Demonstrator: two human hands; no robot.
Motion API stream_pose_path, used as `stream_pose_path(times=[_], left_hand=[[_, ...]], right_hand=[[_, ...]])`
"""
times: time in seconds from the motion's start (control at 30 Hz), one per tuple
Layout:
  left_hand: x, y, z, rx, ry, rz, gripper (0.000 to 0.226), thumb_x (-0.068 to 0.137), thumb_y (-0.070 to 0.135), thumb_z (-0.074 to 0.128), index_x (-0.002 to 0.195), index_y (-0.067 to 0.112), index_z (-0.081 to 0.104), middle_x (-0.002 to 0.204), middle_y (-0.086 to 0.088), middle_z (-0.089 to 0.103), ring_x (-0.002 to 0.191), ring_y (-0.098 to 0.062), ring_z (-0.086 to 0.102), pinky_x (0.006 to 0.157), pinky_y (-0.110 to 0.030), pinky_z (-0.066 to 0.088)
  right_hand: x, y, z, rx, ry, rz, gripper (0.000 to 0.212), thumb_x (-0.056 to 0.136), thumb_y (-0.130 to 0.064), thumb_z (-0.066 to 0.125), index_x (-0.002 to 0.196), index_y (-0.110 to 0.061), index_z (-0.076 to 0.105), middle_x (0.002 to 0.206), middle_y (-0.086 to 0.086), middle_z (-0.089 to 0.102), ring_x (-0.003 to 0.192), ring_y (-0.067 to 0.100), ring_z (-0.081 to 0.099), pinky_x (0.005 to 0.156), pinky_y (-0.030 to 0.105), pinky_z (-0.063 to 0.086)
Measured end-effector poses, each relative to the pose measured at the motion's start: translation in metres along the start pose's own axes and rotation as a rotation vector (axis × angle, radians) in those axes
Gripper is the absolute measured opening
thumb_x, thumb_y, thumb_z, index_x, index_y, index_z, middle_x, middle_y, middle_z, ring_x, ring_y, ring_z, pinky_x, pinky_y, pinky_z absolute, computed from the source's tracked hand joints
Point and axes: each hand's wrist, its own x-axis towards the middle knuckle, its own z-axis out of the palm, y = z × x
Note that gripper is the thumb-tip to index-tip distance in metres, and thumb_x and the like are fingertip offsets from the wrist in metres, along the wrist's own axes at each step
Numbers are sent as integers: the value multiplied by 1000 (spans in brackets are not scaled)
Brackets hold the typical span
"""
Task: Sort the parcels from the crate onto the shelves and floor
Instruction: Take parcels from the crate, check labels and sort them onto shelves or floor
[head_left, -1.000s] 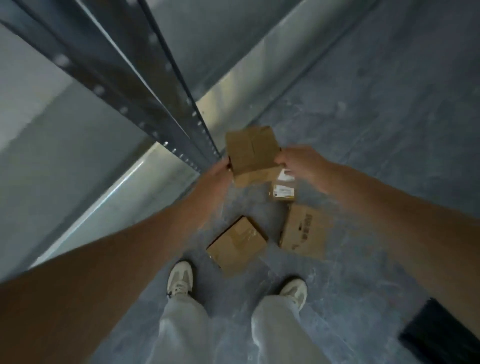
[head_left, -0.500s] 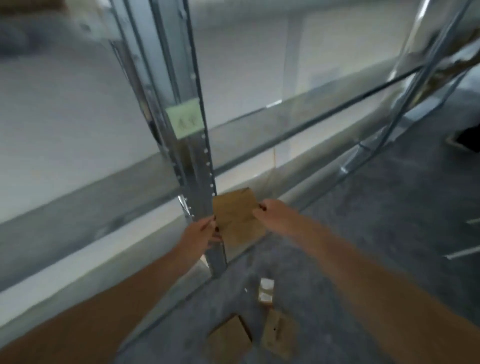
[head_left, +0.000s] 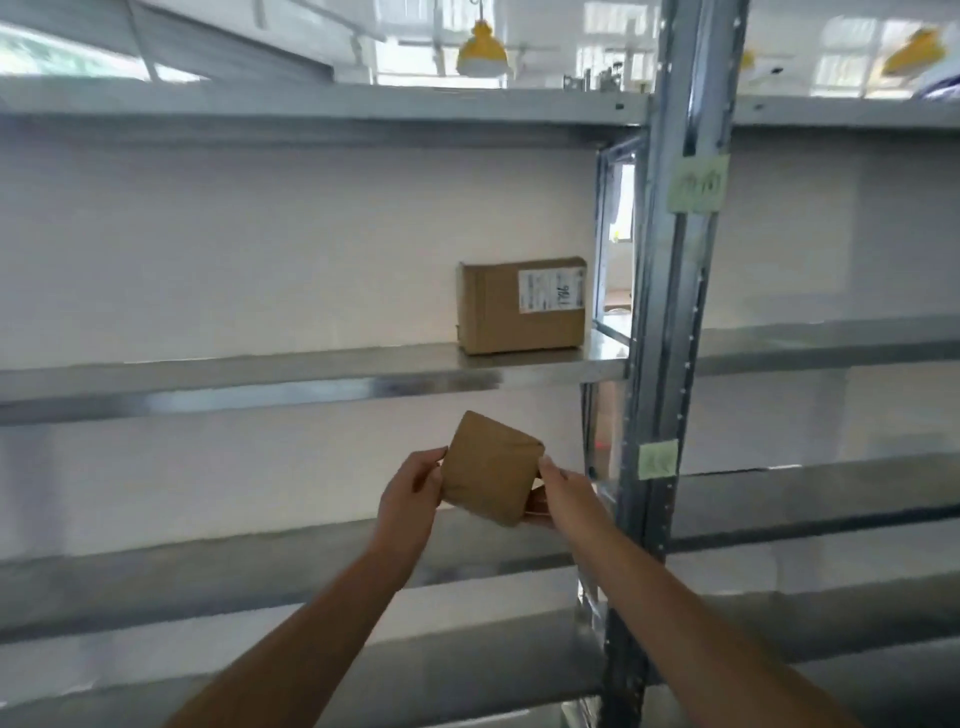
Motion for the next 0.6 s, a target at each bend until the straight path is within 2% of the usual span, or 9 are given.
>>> stream_pose_path(times=[0.1,0.2,0.23,0.27,0.33,0.4,0.47,0.5,0.6], left_hand=[[-1,19,-24,7,84,45,32,96,-3,45,100,23,61,105,3,71,100,-14,64,83,-25,49],[-3,34,-38,-94,124,-22,18,96,0,47,97,16,55,108,-5,69,109,-27,63,87,-33,51],[-3,38,-41,-188,123,-59,8,98,7,49,95,13,53,110,-8,67,112,-29,61,87,-35,51],[-5,46,-44,-282,114,-118,10,100,19,50,94,12,53,111,-10,66,113,-29,61,89,-37,51],[-10,59,-47,-414,78,-202,36,98,47,49,91,13,55,111,-11,67,110,-26,64,94,-44,52],[-15,71,-47,-367,37,-233,49,92,60,49,98,12,57,110,-9,67,106,-25,66,95,-46,54],[-16,76,-44,-313,43,-235,55,88,59,56,112,9,57,113,-9,66,106,-27,67,94,-46,55],[-15,77,-42,-334,56,-226,53,89,54,59,112,7,56,114,-11,66,106,-29,67,94,-46,55],[-7,80,-41,-433,89,-231,27,98,26,57,105,2,52,117,-23,62,105,-36,66,94,-50,54]], right_hand=[[-16,-30,23,189,-48,-28,43,107,-36,32,117,-5,60,96,26,64,92,33,68,59,26,58],[-31,-51,26,192,-88,-133,29,106,-22,39,121,-12,61,99,23,65,91,28,67,60,23,56],[-33,-55,24,202,-101,-166,26,104,-16,41,119,-18,62,103,20,66,94,25,68,61,23,56],[-36,-58,20,195,-108,-188,27,103,-11,44,115,-24,64,106,17,67,96,23,67,62,24,56],[-40,-66,11,207,-114,-211,24,100,-11,53,109,-30,66,109,9,66,102,21,64,68,28,56],[-40,-68,4,219,-172,-207,21,96,-16,60,109,-31,67,113,6,66,106,23,60,76,36,58],[-36,-71,0,242,-219,-200,24,93,-16,64,113,-28,65,120,8,65,109,25,60,86,45,57],[-34,-73,-2,260,-220,-181,29,91,-16,66,118,-26,62,124,11,62,112,28,60,89,48,56],[-27,-79,-4,299,-213,-52,59,86,-19,73,136,-17,42,138,19,49,119,36,54,87,55,55]])
